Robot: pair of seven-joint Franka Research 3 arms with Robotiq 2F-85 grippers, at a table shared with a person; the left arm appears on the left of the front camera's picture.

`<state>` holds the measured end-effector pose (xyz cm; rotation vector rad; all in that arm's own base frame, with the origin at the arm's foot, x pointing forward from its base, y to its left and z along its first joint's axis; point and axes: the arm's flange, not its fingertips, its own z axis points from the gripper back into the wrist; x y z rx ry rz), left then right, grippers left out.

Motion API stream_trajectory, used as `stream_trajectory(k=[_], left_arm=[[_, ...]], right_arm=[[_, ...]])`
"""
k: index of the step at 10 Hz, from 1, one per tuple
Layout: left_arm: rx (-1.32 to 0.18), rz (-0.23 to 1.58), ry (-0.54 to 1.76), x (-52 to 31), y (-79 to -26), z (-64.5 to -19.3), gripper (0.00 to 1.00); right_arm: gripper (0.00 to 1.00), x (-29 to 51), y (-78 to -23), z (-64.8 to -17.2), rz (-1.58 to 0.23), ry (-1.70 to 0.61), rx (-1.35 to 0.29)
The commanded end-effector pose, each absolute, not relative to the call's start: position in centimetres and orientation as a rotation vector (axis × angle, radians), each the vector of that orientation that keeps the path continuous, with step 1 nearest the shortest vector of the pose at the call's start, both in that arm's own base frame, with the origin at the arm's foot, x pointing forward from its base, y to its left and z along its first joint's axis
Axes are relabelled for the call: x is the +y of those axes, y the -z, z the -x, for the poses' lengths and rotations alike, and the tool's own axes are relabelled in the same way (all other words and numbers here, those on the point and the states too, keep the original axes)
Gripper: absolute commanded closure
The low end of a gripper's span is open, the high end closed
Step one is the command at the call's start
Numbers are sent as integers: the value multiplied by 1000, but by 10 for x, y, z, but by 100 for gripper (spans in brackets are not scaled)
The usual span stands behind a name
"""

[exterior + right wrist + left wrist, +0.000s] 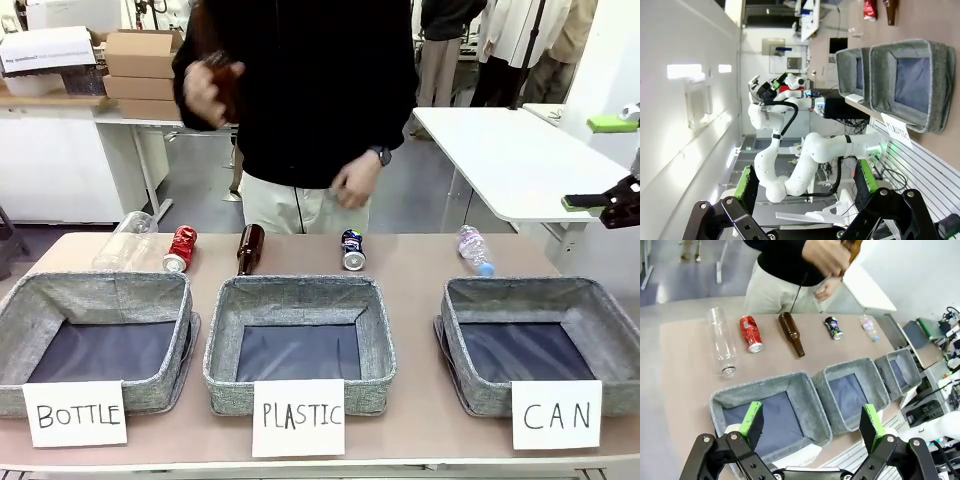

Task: Sort the can waste into the basket.
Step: Pick up the can waste from the table and place it in the right Fabric basket.

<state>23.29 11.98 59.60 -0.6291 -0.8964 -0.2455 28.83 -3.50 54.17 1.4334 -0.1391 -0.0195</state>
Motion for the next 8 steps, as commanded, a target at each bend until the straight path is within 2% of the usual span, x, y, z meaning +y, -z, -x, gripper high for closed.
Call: stream_trajectory(k=[1,8], left_arm=[[-888,619,229,120,-594,-230,0],[-888,619,229,120,-594,-230,0]], right_arm=[[0,-35,-543,-290,-1448,-3,-157],[0,-35,-543,-290,-1448,-3,-157]])
